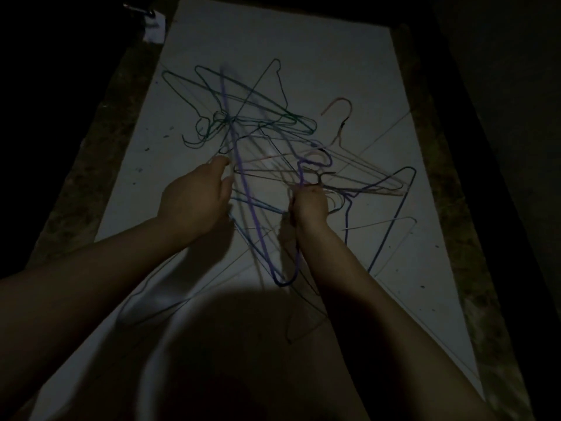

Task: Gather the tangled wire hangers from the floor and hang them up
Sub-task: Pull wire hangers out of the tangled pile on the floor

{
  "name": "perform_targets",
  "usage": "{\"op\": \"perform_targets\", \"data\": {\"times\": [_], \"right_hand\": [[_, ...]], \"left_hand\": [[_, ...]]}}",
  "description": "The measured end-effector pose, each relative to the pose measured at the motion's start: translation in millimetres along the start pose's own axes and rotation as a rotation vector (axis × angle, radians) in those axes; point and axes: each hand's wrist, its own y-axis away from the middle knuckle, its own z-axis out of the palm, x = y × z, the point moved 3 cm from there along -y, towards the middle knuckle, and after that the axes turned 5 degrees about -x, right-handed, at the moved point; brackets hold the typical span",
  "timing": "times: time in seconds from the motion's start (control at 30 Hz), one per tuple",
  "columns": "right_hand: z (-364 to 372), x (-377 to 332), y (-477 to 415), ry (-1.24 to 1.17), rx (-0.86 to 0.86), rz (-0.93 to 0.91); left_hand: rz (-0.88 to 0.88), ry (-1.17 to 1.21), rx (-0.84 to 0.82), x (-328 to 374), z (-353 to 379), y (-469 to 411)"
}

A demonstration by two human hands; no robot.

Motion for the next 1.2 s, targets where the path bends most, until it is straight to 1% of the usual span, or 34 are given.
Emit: {"op": "perform_targets", "data": {"times": [0.03, 0.07, 0.1, 0.13, 0.2, 0.27, 0.37, 0.43, 0.5, 0.63, 0.7, 0.8, 0.87, 0.93, 1.03, 1.1, 1.17, 1.2], "right_hand": [[-1.1, -0.6, 2.4, 0.218, 0.023, -0.039], [-2.1, 6.1, 2.4, 0.057, 0.01, 0.046], [-0.3, 17.9, -1.9, -0.332, -0.061, 0.177], [2.9, 21.6, -7.9, -0.513, -0.15, 0.172], [7.4, 29.2, 1.4, -0.57, -0.187, 0.134], [13.0, 32.0, 6.5, -0.625, -0.21, 0.139], [18.3, 28.9, 18.5, -0.713, -0.207, 0.147], [16.5, 30.2, 25.8, -0.706, -0.169, 0.152], [15.7, 30.9, 28.2, -0.724, -0.168, 0.195], [13.6, 26.3, 23.4, -0.87, -0.212, 0.315], [14.5, 25.4, 19.0, -0.925, -0.187, 0.318], [9.7, 27.7, 15.9, -0.849, -0.1, 0.257], [-0.7, 28.3, 14.0, -0.775, -0.12, 0.131], [-7.5, 24.6, 17.2, -0.576, -0.123, -0.012], [-4.5, 3.7, 18.8, -0.517, -0.035, -0.033], [3.6, -12.5, 17.0, -0.594, -0.016, -0.024], [9.7, -22.1, 22.6, -0.471, -0.016, -0.049], [12.3, -23.3, 27.3, -0.4, -0.049, -0.06]], "left_hand": [[0.004, 0.007, -0.002, 0.1, 0.7, 0.4], [0.0, 0.014, -0.005, 0.3, 1.1, 1.0], [-0.006, 0.019, -0.011, 1.5, 2.0, 1.1], [-0.01, 0.018, -0.018, 3.0, 2.7, 1.7], [-0.013, 0.017, -0.044, 8.1, 6.3, 3.6], [-0.016, 0.016, -0.069, 13.4, 10.5, 6.5], [-0.011, -0.001, -0.076, 19.1, 12.2, 9.3], [-0.004, -0.003, -0.072, 22.0, 12.2, 9.6], [0.007, -0.004, -0.076, 25.2, 13.6, 9.6], [0.039, -0.018, -0.091, 32.9, 16.3, 10.4], [0.039, -0.025, -0.078, 35.0, 14.0, 9.4], [0.043, -0.045, -0.067, 36.7, 12.3, 8.9], [0.055, -0.018, -0.077, 38.4, 14.0, 10.6], [0.058, 0.008, -0.081, 39.2, 14.2, 11.3], [0.071, -0.001, -0.085, 39.3, 14.4, 10.2], [0.072, 0.013, -0.087, 39.4, 14.3, 9.1], [0.065, 0.034, -0.072, 39.2, 13.2, 7.5], [0.061, 0.041, -0.064, 39.5, 12.5, 6.5]]}}
